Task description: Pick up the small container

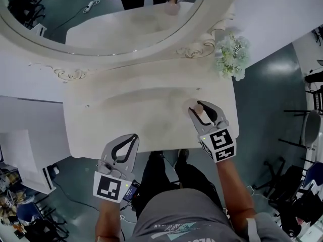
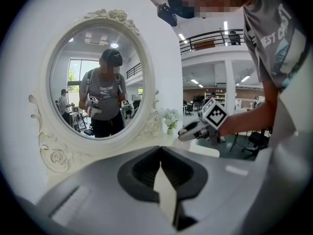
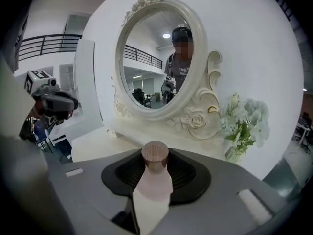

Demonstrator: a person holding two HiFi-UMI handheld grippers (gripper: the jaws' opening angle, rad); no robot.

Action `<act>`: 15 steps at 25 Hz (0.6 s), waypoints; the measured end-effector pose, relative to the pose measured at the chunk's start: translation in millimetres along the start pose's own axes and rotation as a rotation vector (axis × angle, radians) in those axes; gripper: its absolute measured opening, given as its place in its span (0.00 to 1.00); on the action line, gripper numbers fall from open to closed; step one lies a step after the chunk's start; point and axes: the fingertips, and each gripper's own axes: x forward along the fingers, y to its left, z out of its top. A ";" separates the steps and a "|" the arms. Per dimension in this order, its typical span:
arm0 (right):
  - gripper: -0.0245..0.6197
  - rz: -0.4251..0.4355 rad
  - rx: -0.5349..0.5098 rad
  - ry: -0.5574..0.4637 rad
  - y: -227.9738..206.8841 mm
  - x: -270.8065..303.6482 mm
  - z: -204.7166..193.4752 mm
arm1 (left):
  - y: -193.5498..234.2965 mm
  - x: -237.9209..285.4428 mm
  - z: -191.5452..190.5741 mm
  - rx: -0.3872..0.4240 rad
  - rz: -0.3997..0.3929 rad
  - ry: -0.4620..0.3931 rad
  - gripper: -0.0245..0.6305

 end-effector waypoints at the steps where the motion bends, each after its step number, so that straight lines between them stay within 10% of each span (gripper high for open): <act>1: 0.26 0.003 -0.005 -0.009 1.1 -7.3 5.6 | -0.9 -3.8 3.7 0.004 0.007 -0.005 0.04; 15: 0.26 0.017 -0.072 -0.164 14.7 -106.7 82.0 | -15.5 -52.7 53.9 0.083 0.083 -0.117 0.04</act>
